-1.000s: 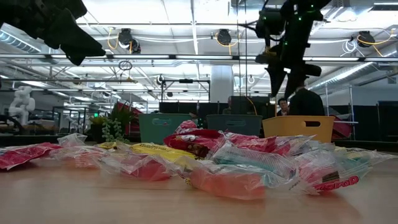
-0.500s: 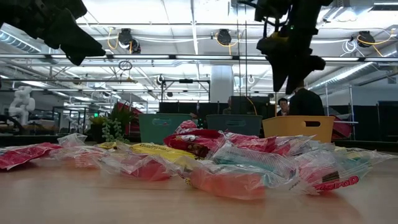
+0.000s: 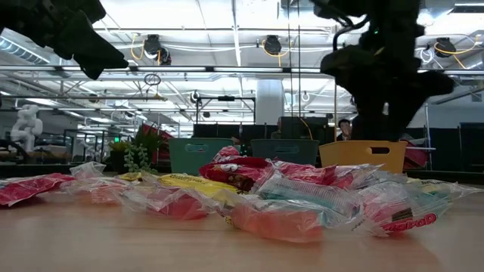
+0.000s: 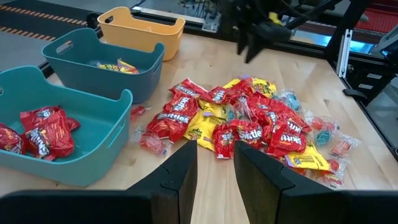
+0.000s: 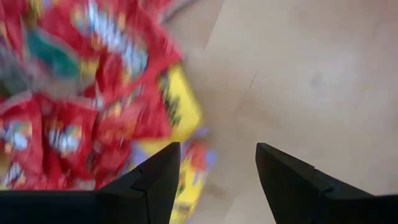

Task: Sort candy
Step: Put the yellow candy into the blue bin

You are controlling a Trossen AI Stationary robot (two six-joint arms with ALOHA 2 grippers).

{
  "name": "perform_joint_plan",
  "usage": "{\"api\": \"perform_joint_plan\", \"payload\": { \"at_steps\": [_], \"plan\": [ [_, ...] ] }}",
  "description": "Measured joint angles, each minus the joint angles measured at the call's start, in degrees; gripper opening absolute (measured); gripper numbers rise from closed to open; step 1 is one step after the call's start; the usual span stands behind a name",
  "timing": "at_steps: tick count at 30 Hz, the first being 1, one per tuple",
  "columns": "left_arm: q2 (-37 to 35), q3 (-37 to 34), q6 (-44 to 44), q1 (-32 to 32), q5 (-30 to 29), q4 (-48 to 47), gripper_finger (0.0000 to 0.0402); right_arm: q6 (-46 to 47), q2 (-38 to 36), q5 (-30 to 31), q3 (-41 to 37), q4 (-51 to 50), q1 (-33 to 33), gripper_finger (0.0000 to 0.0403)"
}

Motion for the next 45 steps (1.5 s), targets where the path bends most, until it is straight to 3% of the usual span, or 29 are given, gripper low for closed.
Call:
{"api": "perform_joint_plan", "payload": {
  "at_steps": [8, 16, 18, 21, 23, 25, 35, 40, 45],
  "plan": [
    [0.0, 0.0, 0.0, 0.0, 0.0, -0.2, 0.0114, 13.2, 6.6, -0.2, 0.0, 3.3, 8.7, 0.0201],
    [0.0, 0.0, 0.0, 0.0, 0.0, -0.4, 0.0114, 15.8, 15.4, -1.0, 0.2, 9.9, 10.6, 0.0193],
    [0.0, 0.0, 0.0, 0.0, 0.0, -0.4, 0.0114, 16.1, 16.9, -0.9, 0.4, 11.2, 10.5, 0.0171],
    [0.0, 0.0, 0.0, 0.0, 0.0, -0.4, 0.0114, 16.8, 17.3, -0.7, 0.3, 12.7, 10.5, 0.0102],
    [0.0, 0.0, 0.0, 0.0, 0.0, -0.4, 0.0114, 18.1, 16.4, -0.4, 0.2, 12.6, 10.6, 0.004],
    [0.0, 0.0, 0.0, 0.0, 0.0, -0.5, 0.0114, 19.3, 14.4, 0.5, 0.1, 10.9, 11.0, 0.0013],
    [0.0, 0.0, 0.0, 0.0, 0.0, -0.6, 0.0114, 24.5, -1.8, 1.7, -0.2, -2.6, 10.8, 0.0001],
    [0.0, 0.0, 0.0, 0.0, 0.0, -0.5, 0.0114, 24.9, -8.8, 8.2, 0.4, -6.8, 8.9, 0.0001],
    [0.0, 0.0, 0.0, 0.0, 0.0, -0.4, 0.0114, 14.3, -11.3, 13.7, 4.3, -8.4, 1.5, 0.0]
  ]
}}
